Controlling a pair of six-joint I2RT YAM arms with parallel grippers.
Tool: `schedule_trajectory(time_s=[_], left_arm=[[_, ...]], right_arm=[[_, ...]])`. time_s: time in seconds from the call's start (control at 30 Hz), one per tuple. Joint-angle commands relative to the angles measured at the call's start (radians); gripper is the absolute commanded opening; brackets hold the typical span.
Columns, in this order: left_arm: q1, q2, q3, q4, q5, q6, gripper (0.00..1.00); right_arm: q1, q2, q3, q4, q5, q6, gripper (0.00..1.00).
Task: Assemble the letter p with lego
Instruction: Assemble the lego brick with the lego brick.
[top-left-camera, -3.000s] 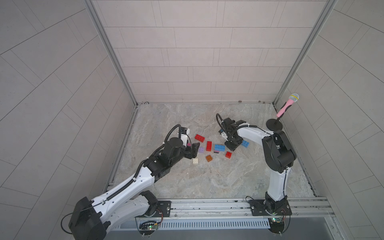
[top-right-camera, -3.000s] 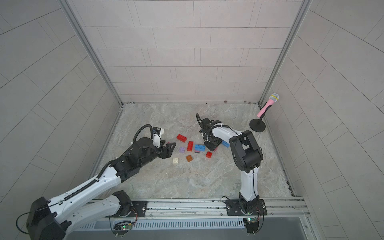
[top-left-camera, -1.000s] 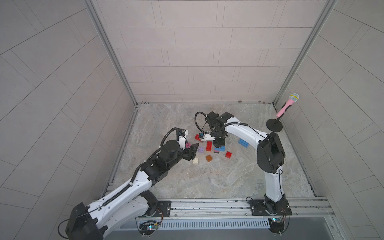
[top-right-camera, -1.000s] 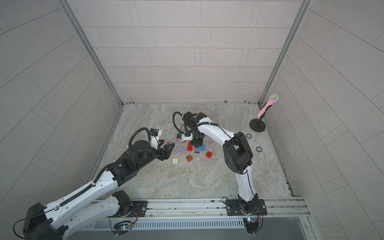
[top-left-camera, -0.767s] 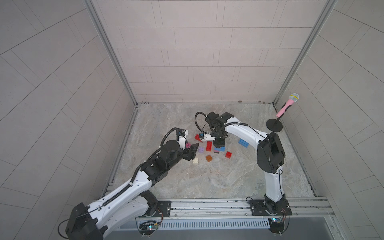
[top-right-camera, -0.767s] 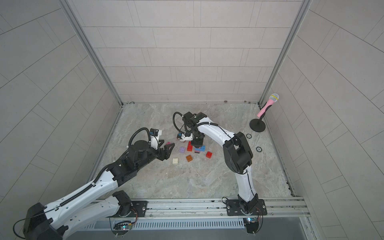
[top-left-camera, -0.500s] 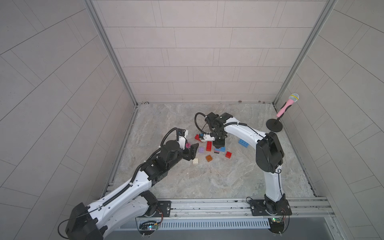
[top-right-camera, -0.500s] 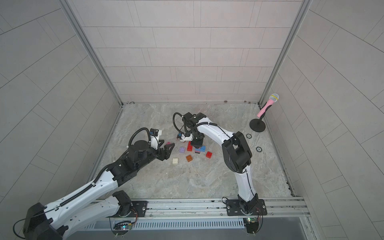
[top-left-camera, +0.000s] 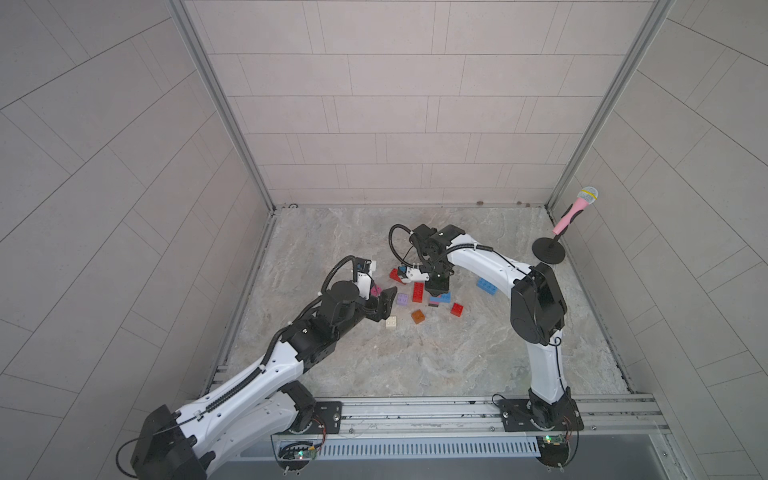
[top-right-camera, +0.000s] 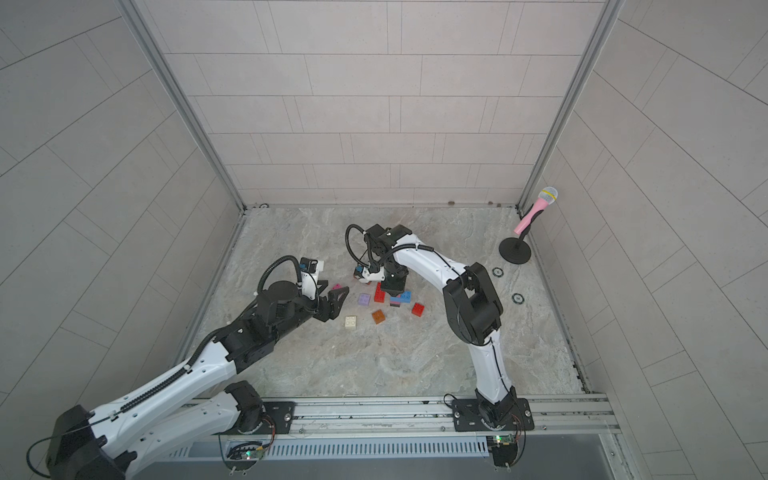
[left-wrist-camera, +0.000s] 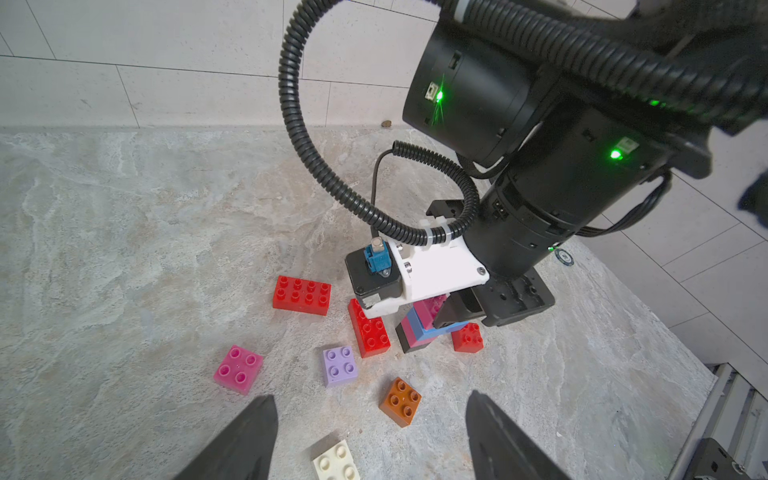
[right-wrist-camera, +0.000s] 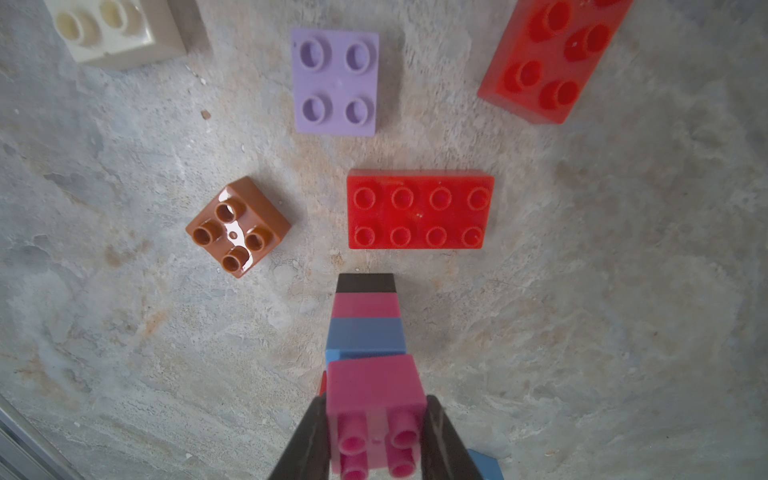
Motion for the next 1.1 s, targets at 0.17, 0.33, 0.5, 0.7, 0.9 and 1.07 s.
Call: schedule_trajectory(time_s=[0.17, 0.33, 0.5, 0.7, 0.9, 1.07], left_arm=[[0.006, 0.003, -0.011, 0.030, 0.007, 0.021, 0.78], [0.007, 0.003, -0.012, 0.033, 0.009, 0.019, 0.78], [0.009, 0.005, -0.013, 0.033, 0.011, 0.018, 0.78], [0.008, 0.005, -0.013, 0.032, 0.011, 0.017, 0.78], [0.009, 0.007, -0.013, 0.033, 0.016, 0.018, 0.78], [0.010, 0.010, -0.013, 0.033, 0.015, 0.018, 0.78]], right_arm=[[0.005, 0.011, -0.094, -0.004, 0.006, 0.041, 0.20], [0.007, 0.006, -0.128, 0.012, 0.003, 0.049, 0.20], [0.006, 0.020, -0.144, 0.025, -0.003, 0.053, 0.20], [0.006, 0.049, -0.152, 0.030, 0.004, 0.050, 0.19], [-0.005, 0.114, -0.138, 0.015, 0.001, 0.040, 0.19], [-0.009, 0.141, -0.149, 0.018, 0.004, 0.040, 0.19]])
